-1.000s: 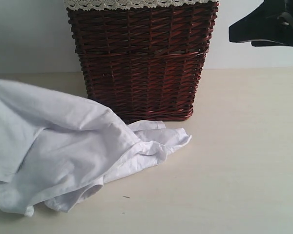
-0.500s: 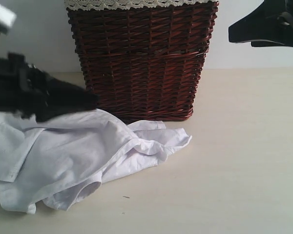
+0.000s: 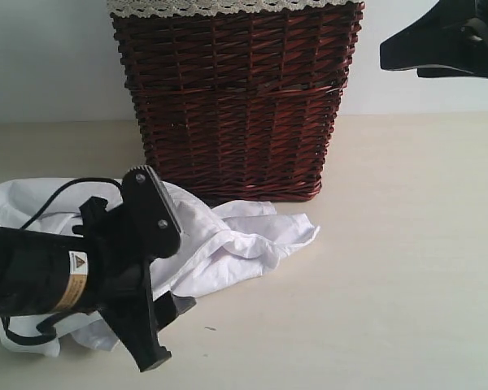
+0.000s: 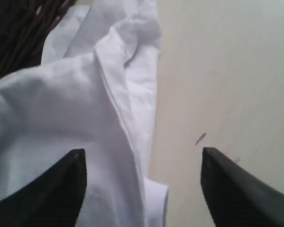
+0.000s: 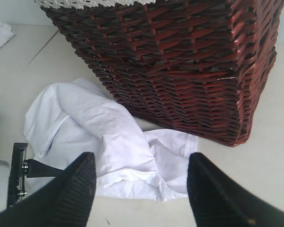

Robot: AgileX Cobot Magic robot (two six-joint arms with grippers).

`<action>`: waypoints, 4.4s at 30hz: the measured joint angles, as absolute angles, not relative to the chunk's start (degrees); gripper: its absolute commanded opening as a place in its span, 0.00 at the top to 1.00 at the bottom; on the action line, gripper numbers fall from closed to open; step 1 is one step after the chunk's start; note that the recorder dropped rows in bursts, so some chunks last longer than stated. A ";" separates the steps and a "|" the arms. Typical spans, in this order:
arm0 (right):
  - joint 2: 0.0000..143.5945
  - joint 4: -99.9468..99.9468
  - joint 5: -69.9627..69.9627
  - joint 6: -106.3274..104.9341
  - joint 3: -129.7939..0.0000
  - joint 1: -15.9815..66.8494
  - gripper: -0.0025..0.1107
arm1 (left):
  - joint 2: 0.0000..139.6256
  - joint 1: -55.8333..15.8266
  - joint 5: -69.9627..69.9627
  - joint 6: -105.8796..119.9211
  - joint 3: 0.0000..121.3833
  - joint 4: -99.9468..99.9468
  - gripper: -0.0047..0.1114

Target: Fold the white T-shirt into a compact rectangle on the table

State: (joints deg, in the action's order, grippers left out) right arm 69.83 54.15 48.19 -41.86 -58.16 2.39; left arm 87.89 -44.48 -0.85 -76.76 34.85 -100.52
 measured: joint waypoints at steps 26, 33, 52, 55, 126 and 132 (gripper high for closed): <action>69.83 54.59 48.19 -41.86 -58.16 2.39 0.49 | 93.86 -45.64 -12.40 -81.99 41.09 -100.19 0.60; 69.83 54.59 48.19 -41.86 -58.16 2.39 0.49 | 95.85 -45.64 -12.31 -82.09 42.23 -100.19 0.60; 69.83 54.73 48.19 -41.86 -58.16 2.39 0.49 | 96.26 -45.91 -16.09 -75.85 42.31 -96.37 0.96; 69.98 55.57 51.12 -48.33 -58.16 3.25 0.49 | 85.87 -45.91 -19.78 -70.22 42.44 -93.40 0.96; 82.51 -39.22 37.03 22.79 -55.99 56.36 0.98 | 64.11 -46.35 -31.73 -9.62 46.19 -57.45 0.96; 76.79 -50.94 49.22 24.61 -64.41 56.83 0.98 | 64.19 -46.73 -29.16 -11.44 50.36 -69.39 0.96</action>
